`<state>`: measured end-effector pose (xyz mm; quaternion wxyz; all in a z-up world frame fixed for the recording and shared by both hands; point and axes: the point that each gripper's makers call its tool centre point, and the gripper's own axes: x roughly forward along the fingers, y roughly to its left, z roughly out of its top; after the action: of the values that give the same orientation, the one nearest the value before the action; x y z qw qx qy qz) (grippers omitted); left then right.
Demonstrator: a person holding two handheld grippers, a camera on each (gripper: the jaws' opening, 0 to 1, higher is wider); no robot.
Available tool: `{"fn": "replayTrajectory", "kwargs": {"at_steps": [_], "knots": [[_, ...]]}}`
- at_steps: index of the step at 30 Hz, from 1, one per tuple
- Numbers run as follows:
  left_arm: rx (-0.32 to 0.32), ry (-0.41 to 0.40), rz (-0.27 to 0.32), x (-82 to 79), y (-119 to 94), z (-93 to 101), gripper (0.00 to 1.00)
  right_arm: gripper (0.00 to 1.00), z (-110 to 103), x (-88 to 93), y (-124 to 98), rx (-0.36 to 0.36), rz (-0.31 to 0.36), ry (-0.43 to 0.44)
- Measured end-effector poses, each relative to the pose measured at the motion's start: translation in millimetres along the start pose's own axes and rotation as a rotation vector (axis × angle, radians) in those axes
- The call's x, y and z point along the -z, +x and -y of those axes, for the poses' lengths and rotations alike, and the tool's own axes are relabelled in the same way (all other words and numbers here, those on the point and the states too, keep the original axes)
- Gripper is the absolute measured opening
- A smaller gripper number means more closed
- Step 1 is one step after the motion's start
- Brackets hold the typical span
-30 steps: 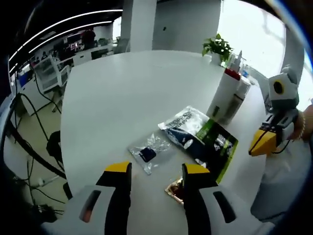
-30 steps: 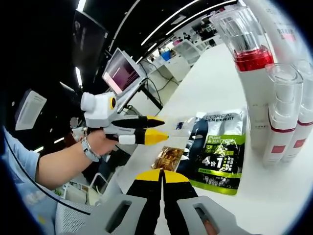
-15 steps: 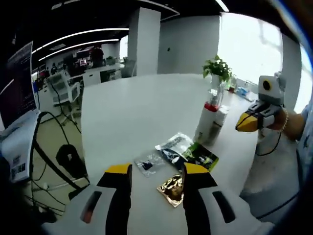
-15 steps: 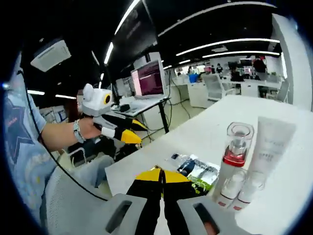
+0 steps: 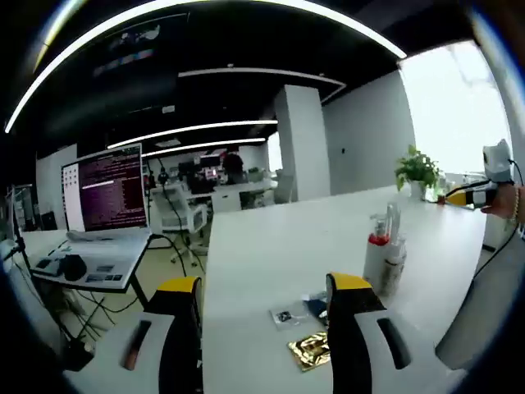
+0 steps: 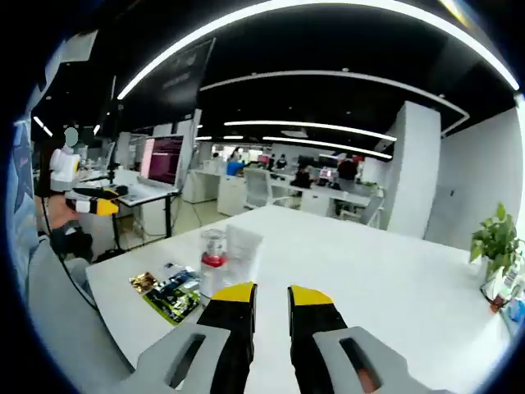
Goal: Arrange the skincare products in the storage area until every visible bottle or jar stands upright without overlapping.
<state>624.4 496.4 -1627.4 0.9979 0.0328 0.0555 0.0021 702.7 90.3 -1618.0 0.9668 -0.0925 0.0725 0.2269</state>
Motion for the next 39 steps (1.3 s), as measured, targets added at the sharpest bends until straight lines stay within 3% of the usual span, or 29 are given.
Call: {"fn": "replayTrajectory", "kwargs": {"at_steps": [3,6,7,9,11,13,17,19,21,23,26,27,30,32,34,35,36,37,39], "knots": [[-0.046,-0.073,-0.012,6.8,-8,-0.3,0.61,0.22,26,4.6,-10,0.09,0.01,-0.031],[-0.084,-0.087,-0.053,19.3,-11,0.2,0.6,0.28,46,9.0,-19,0.161,-0.026,-0.152],[-0.09,-0.091,-0.067,23.6,-12,1.1,0.59,0.31,54,6.5,-24,0.188,-0.006,-0.218],[-0.101,-0.126,-0.086,31.6,-15,4.5,0.59,0.37,71,4.9,-33,0.237,0.028,-0.228],[-0.108,-0.162,-0.113,39.8,-19,9.0,0.6,0.41,87,6.3,-42,0.262,0.027,-0.242],[-0.104,-0.174,-0.134,44.8,-21,14.0,0.59,0.44,108,6.7,-52,0.272,0.03,-0.339],[-0.083,-0.205,-0.148,48.3,-25,31.0,0.59,0.44,142,13.2,-63,0.316,-0.025,-0.398],[-0.082,-0.217,-0.156,49.9,-26,39.3,0.58,0.43,146,14.3,-63,0.334,-0.023,-0.42],[-0.074,-0.223,-0.161,51.1,-27,47.3,0.57,0.43,142,16.7,-63,0.376,-0.011,-0.37],[-0.075,-0.229,-0.171,51.4,-28,55.1,0.56,0.43,118,21.2,-58,0.345,0.025,-0.289],[-0.08,-0.184,-0.144,45.9,-29,60.5,0.56,0.42,69,35.1,-50,0.267,0.046,-0.124],[-0.086,-0.163,-0.143,46.3,-29,61.1,0.55,0.41,44,41.9,-46,0.192,0.041,-0.056],[-0.121,-0.106,-0.165,50.6,-31,54.8,0.51,0.4,14,50.6,-40,0.129,0.033,-0.013],[-0.115,-0.102,-0.17,51.5,-32,55.9,0.5,0.38,-1,56.9,-36,0.107,0.034,0.044],[-0.114,-0.072,-0.156,49.2,-33,54.9,0.51,0.34,-1,57.5,-35,0.086,0.0,0.008],[-0.126,-0.071,-0.154,48.4,-34,53.5,0.51,0.31,9,50.9,-38,0.117,0.046,0.021],[-0.126,-0.057,-0.147,47.1,-34,54.6,0.51,0.3,9,49.6,-37,0.102,0.078,0.075],[-0.12,-0.05,-0.15,47.1,-33,55.9,0.52,0.31,2,58.4,-36,0.059,0.039,0.134],[-0.122,-0.026,-0.161,47.9,-33,56.2,0.5,0.34,-3,72.0,-32,0.016,-0.044,0.1]]}}
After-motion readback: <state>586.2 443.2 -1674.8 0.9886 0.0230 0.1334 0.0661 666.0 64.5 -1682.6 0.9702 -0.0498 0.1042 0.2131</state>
